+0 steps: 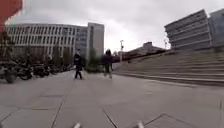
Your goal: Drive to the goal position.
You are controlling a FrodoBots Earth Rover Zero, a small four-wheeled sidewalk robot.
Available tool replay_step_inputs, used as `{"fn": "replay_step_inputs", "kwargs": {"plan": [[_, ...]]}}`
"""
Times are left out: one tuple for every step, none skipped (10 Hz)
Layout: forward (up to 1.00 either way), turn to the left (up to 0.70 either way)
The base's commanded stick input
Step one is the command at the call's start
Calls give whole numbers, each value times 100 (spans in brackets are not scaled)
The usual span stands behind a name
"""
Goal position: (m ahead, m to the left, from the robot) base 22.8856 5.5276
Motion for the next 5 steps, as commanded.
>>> {"fn": "replay_step_inputs", "kwargs": {"plan": [[70,14],[70,14],[70,14],[70,14],[70,14]]}}
